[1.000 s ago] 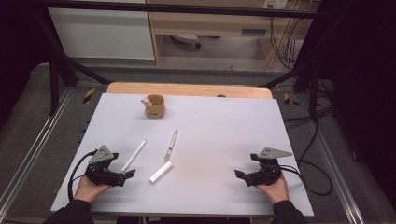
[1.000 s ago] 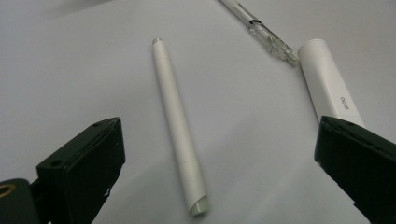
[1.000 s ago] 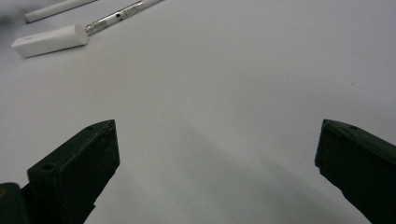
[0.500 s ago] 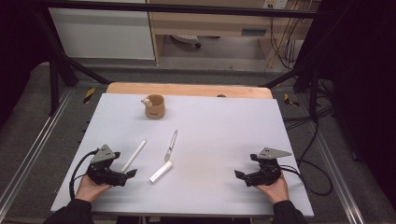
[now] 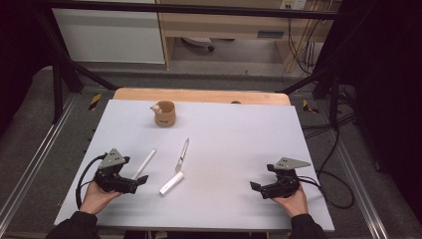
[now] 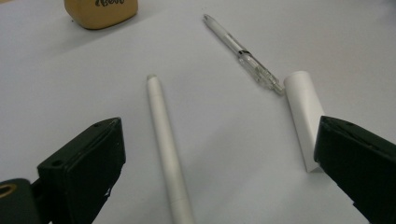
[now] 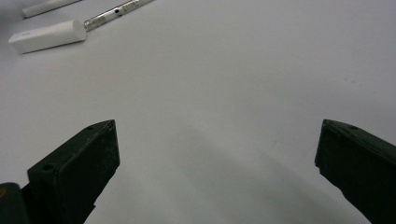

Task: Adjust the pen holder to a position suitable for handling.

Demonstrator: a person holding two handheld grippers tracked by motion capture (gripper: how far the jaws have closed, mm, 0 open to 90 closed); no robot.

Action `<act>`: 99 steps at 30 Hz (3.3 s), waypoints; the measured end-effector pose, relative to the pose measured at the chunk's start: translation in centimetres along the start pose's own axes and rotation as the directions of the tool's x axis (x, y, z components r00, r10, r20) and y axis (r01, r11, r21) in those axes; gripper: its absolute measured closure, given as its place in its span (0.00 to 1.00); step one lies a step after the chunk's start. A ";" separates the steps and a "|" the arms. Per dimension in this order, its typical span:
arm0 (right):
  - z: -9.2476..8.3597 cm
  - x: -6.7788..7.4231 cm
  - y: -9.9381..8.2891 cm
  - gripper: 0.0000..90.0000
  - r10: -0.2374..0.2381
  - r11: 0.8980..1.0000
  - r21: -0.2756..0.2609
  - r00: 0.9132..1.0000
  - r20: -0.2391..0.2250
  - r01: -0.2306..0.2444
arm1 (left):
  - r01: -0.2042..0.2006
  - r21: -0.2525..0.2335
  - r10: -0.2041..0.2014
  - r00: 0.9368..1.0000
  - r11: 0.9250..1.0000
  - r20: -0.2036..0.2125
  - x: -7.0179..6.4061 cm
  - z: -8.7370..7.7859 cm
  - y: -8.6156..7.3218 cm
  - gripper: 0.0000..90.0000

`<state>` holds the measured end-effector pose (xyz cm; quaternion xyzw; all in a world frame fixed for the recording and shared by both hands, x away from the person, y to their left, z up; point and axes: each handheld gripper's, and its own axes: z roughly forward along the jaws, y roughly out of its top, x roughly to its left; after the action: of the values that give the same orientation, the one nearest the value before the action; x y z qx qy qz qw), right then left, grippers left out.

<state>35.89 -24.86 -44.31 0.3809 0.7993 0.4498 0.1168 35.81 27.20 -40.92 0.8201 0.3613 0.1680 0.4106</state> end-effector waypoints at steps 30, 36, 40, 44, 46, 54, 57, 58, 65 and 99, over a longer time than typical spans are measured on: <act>0.1 0.0 0.0 0.01 -0.003 1.000 0.011 1.000 -0.001 0.003 | -0.073 0.006 0.073 0.995 0.997 -0.061 0.7 2.6 8.1 0.03; 0.1 0.0 0.0 0.01 -0.006 1.000 0.012 1.000 0.000 0.006 | -0.072 -0.001 0.071 0.996 0.997 -0.059 1.1 3.5 9.0 0.04; 0.2 0.0 0.0 0.01 -0.006 1.000 0.016 1.000 0.000 0.006 | -0.075 0.010 0.075 0.995 0.997 -0.061 1.3 4.3 9.4 0.04; 0.1 0.0 0.0 0.01 -0.006 1.000 0.015 1.000 0.000 0.006 | -0.072 0.014 0.073 0.995 0.997 -0.062 1.6 5.1 9.9 0.04; 0.1 0.0 0.0 0.01 -0.006 1.000 0.015 1.000 0.000 0.006 | -0.078 0.017 0.079 0.995 0.997 -0.065 1.6 5.5 10.1 0.04; 0.2 0.0 -0.1 0.01 -0.012 1.000 0.017 1.000 0.003 0.012 | -0.088 0.043 0.091 0.992 0.995 -0.084 2.2 6.9 11.1 0.05; 0.2 0.0 -0.1 0.01 -0.009 1.000 0.016 1.000 0.000 0.009 | -0.090 0.049 0.095 0.991 0.995 -0.092 2.4 7.4 11.5 0.05; 0.2 0.0 -0.1 0.01 -0.011 1.000 0.017 1.000 0.001 0.011 | -0.091 0.052 0.096 0.991 0.994 -0.092 2.4 7.6 11.6 0.05; 0.3 0.1 -0.1 0.01 -0.010 1.000 0.026 1.000 -0.001 0.010 | -0.114 0.070 0.121 0.987 0.991 -0.104 2.3 9.0 12.3 0.07; 0.4 0.1 -0.1 0.01 -0.019 0.999 0.032 1.000 -0.012 0.020 | -0.182 0.146 0.211 0.952 0.972 -0.220 4.8 15.0 14.6 0.39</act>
<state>36.00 -24.60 -44.63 0.3723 0.8109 0.4378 0.1102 54.35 16.58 -38.47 0.8505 0.3331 0.2808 0.2948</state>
